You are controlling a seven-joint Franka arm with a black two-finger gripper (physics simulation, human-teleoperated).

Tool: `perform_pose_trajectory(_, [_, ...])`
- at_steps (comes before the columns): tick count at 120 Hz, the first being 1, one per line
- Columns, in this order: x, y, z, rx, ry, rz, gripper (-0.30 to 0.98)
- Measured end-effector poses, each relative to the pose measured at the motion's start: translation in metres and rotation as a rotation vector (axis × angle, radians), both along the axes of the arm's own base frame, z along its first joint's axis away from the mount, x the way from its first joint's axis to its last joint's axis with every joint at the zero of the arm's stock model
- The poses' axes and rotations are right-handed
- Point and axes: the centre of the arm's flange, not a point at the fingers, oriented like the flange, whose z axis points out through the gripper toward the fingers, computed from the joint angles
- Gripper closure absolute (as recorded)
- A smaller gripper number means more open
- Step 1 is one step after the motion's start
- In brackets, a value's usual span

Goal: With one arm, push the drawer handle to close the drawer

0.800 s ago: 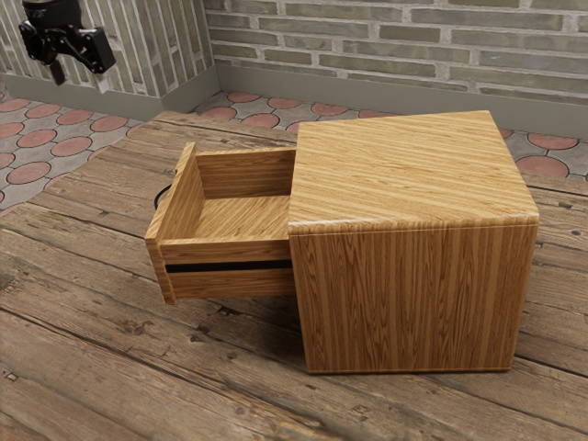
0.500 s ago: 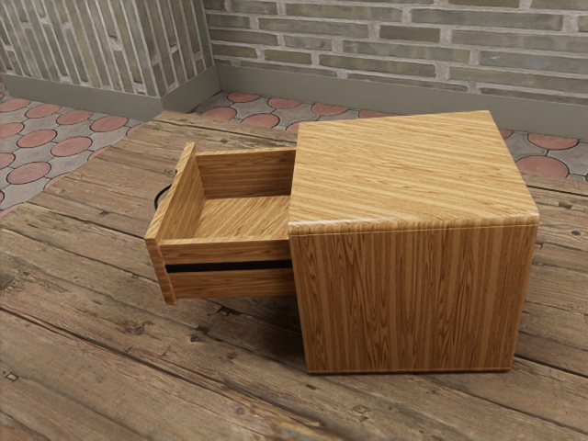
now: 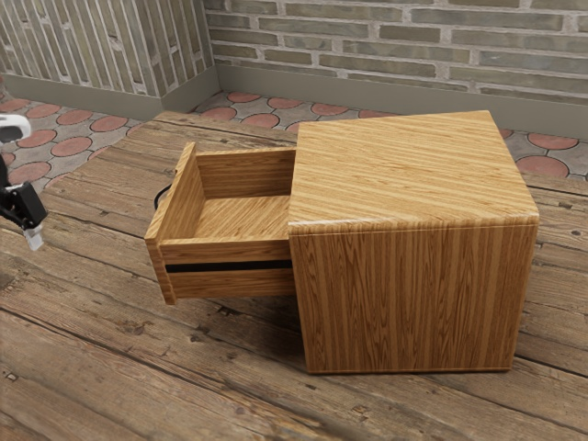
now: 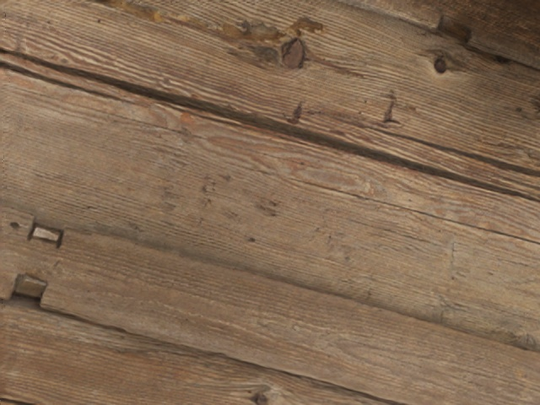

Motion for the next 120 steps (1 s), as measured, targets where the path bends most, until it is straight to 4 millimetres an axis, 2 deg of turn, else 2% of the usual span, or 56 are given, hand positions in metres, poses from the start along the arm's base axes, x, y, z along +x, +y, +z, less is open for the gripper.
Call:
perform_pose_trajectory(6, [0.003,0.003,-0.002,0.02,-0.008,0.02,0.02])
perform_pose_trajectory(16, [0.037,0.005,-0.014,0.067,-0.012,0.005,0.02])
perform_pose_trajectory(23, [0.06,-0.003,-0.012,0.097,-0.086,-0.106,0.02])
perform_pose_trajectory(32, [0.07,-0.01,-0.016,0.116,-0.143,-0.228,0.02])
perform_pose_trajectory(58, [0.074,-0.012,-0.024,0.177,-0.163,-0.699,0.02])
perform_pose_trajectory(77, [0.075,-0.005,-0.028,0.162,-0.18,-0.997,0.02])
perform_pose_trajectory(98, [0.077,-0.005,-0.023,0.143,-0.232,-1.212,0.02])
perform_pose_trajectory(120, [0.09,-0.021,-0.022,0.129,-0.315,-1.387,0.02])
